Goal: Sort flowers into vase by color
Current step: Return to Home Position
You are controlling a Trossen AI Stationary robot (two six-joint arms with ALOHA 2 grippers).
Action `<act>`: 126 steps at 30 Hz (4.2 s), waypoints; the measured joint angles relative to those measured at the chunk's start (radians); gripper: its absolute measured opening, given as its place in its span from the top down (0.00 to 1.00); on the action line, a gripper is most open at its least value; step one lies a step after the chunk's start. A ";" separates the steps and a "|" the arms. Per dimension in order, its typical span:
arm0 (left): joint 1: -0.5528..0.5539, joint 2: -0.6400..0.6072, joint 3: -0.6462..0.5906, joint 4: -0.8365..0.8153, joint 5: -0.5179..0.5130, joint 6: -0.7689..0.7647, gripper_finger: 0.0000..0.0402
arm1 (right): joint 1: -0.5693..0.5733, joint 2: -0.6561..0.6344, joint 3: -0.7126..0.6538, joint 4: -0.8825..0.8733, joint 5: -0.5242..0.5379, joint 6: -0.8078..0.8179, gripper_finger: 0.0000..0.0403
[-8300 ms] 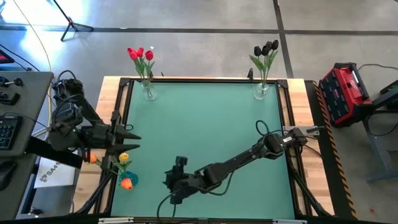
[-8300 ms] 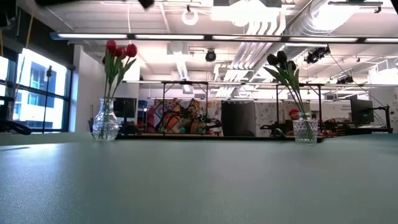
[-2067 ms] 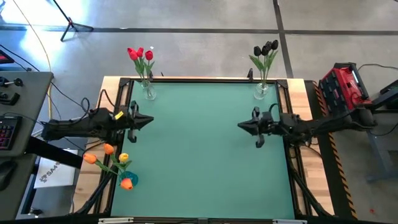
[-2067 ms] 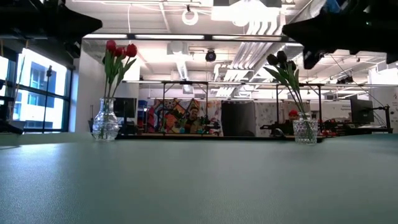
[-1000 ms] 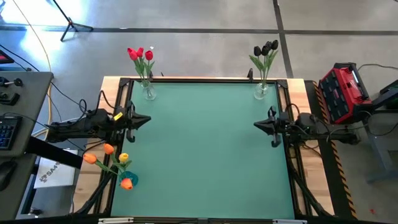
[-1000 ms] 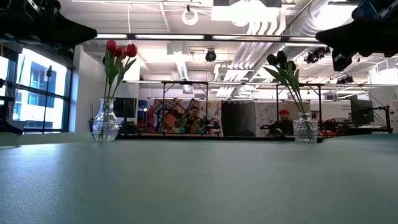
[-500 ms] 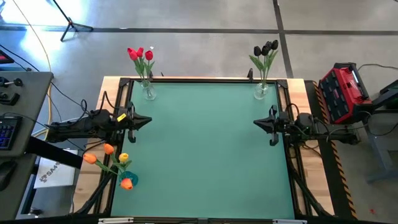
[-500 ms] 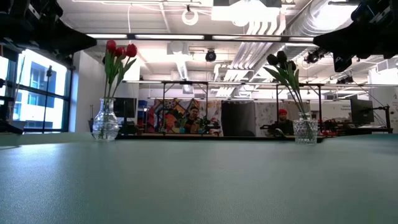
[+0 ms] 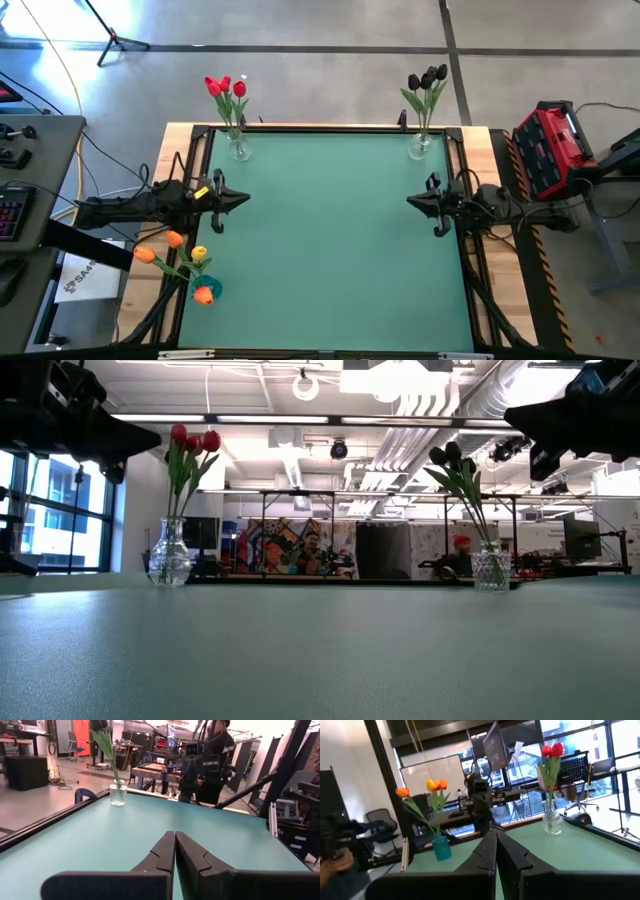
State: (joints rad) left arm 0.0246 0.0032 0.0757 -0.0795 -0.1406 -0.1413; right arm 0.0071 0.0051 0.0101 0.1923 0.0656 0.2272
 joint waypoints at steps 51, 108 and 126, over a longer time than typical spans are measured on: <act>-0.098 0.000 0.002 -0.025 -0.018 0.021 1.00 | 0.000 0.004 0.000 0.004 -0.015 0.057 1.00; -0.185 0.005 -0.063 0.136 -0.186 0.048 1.00 | 0.203 0.189 0.119 -0.133 0.004 -0.080 1.00; -0.251 0.005 -0.063 0.136 -0.184 0.060 1.00 | 0.203 0.189 0.000 0.101 -0.015 -0.101 1.00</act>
State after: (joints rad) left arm -0.2269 0.0080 0.0124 0.0569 -0.3242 -0.0809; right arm 0.2096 0.1944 0.0101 0.2936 0.0502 0.1265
